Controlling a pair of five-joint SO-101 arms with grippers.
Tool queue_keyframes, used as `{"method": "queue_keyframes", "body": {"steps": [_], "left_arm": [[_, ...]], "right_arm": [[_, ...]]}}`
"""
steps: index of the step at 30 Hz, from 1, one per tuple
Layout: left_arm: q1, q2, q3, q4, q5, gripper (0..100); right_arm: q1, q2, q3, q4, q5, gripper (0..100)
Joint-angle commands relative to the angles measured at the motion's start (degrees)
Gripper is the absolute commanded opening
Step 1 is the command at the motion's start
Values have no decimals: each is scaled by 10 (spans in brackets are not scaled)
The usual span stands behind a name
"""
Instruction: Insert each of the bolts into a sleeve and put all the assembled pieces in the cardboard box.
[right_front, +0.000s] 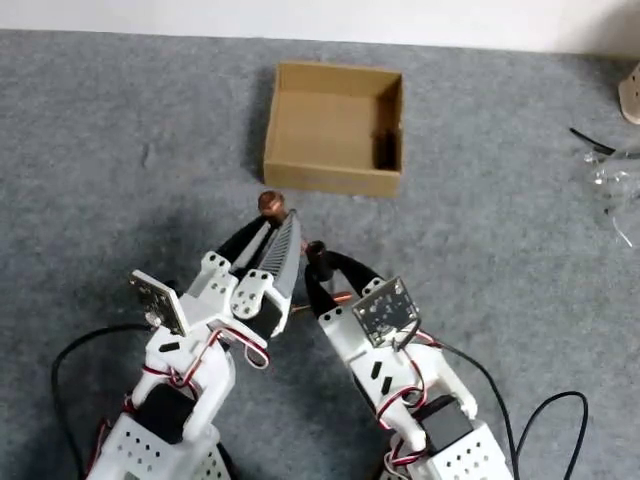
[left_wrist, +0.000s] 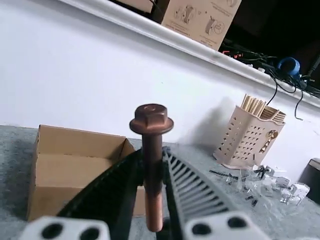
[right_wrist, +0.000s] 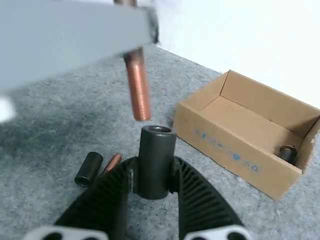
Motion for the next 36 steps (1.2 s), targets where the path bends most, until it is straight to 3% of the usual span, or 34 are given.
{"method": "queue_keyframes", "body": {"steps": [1, 12, 36], "left_arm": [[-7, -4, 9, -12, 1, 6], [47, -4, -11, -13, 1, 6], [43, 0, 15, -11, 2, 6]], "right_arm": [[-7, -10, 59, 0, 6, 5], [-8, -10, 59, 0, 6, 5], [-21, -10, 58, 0, 7, 5]]}}
